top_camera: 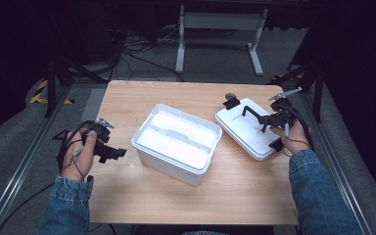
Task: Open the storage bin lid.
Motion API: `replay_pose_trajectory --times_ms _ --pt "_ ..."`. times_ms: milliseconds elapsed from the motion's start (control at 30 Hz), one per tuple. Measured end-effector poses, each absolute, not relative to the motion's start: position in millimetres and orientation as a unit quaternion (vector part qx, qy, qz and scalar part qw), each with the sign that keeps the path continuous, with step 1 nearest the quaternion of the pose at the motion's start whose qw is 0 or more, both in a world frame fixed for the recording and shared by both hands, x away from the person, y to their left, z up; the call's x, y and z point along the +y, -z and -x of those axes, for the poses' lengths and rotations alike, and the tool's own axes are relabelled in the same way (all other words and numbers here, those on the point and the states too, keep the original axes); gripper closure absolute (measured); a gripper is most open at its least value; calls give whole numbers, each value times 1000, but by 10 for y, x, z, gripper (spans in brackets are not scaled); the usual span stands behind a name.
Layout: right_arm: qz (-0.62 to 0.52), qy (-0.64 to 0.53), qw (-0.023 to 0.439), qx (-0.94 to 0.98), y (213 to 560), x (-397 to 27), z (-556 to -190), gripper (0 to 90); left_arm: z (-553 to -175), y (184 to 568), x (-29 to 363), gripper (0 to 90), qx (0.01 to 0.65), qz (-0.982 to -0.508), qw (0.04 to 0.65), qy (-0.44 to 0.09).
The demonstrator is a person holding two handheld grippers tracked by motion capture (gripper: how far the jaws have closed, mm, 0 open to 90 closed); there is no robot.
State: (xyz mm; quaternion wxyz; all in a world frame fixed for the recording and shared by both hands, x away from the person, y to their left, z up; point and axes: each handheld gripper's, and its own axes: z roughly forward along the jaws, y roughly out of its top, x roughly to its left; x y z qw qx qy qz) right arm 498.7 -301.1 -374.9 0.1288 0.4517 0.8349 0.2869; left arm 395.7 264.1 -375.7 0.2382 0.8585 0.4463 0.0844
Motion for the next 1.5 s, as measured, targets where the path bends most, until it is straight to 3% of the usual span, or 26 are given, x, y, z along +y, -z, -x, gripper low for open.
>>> replay_pose_trajectory --times_ms 767,900,967,1267,1500 --pt "-466 -282 95 833 4022 -3025 -5017 837 -3958 3761 2639 170 446 -859 236 -83" --pt "-477 -294 84 824 4048 -3068 -5027 780 -3962 3762 2637 170 446 -860 236 -84" --pt "-484 -299 84 818 4041 -3093 -5034 709 -3967 3766 2636 170 446 -860 233 -83" --pt "-484 -297 131 812 3959 -3135 -5009 511 -3974 3765 2643 170 443 -861 233 -86" --pt "-465 -314 145 815 3798 -3052 -4917 506 -3949 3772 2653 170 447 -860 231 -86"
